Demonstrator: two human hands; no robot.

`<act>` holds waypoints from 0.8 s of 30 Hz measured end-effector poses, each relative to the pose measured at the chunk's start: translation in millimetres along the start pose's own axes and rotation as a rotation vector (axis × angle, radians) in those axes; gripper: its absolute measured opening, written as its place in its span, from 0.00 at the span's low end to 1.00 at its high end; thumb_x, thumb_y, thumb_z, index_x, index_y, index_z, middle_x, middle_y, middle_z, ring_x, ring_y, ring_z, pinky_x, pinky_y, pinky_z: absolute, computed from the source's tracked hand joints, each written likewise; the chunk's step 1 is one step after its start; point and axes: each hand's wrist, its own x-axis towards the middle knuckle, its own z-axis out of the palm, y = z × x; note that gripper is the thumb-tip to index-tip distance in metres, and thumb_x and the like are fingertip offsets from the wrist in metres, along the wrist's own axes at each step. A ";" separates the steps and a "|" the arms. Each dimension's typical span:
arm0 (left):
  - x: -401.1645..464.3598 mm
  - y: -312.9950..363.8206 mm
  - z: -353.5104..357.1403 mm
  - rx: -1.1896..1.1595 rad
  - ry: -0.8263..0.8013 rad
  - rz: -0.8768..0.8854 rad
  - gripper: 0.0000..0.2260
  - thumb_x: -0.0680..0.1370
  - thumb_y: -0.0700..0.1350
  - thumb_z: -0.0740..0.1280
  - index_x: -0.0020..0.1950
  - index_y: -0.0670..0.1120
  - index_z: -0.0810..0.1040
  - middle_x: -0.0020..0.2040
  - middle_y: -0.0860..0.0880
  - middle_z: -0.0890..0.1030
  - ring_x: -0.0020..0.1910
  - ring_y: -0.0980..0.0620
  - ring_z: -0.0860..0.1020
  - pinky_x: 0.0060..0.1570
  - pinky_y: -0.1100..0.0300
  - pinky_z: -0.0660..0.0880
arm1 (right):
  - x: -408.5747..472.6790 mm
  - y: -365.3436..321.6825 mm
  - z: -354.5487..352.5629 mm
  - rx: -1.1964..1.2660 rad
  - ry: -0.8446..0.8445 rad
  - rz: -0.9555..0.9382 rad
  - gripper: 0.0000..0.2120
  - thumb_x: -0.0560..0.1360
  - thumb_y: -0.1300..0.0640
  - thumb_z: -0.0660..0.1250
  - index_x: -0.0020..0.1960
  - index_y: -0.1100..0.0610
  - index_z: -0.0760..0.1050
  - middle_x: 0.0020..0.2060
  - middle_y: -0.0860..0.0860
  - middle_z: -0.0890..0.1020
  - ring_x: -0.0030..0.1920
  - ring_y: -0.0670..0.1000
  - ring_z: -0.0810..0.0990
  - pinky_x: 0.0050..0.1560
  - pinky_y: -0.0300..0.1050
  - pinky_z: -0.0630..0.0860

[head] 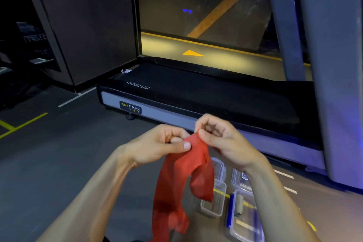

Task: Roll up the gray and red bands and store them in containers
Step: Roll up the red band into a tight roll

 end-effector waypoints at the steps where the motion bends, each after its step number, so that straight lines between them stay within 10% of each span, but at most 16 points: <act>1: -0.3 0.6 0.1 0.006 -0.013 -0.008 0.03 0.81 0.39 0.67 0.48 0.41 0.79 0.35 0.51 0.78 0.35 0.60 0.75 0.41 0.68 0.72 | -0.2 -0.4 -2.1 0.141 0.043 -0.022 0.04 0.78 0.57 0.68 0.48 0.57 0.76 0.39 0.48 0.76 0.38 0.44 0.73 0.40 0.36 0.71; 9: -0.2 3.2 1.8 0.042 0.037 0.021 0.04 0.74 0.41 0.73 0.40 0.49 0.84 0.38 0.49 0.85 0.37 0.58 0.80 0.43 0.66 0.75 | 0.8 -6.0 -12.1 0.700 0.101 -0.133 0.07 0.77 0.56 0.72 0.47 0.53 0.73 0.37 0.48 0.75 0.34 0.46 0.73 0.37 0.39 0.75; 24: -3.4 9.3 4.9 0.052 0.070 0.032 0.04 0.76 0.45 0.72 0.42 0.52 0.85 0.33 0.53 0.80 0.32 0.60 0.74 0.34 0.67 0.70 | -5.9 -2.9 -22.0 0.745 0.119 -0.119 0.11 0.74 0.54 0.76 0.47 0.52 0.74 0.36 0.48 0.68 0.33 0.45 0.68 0.34 0.40 0.68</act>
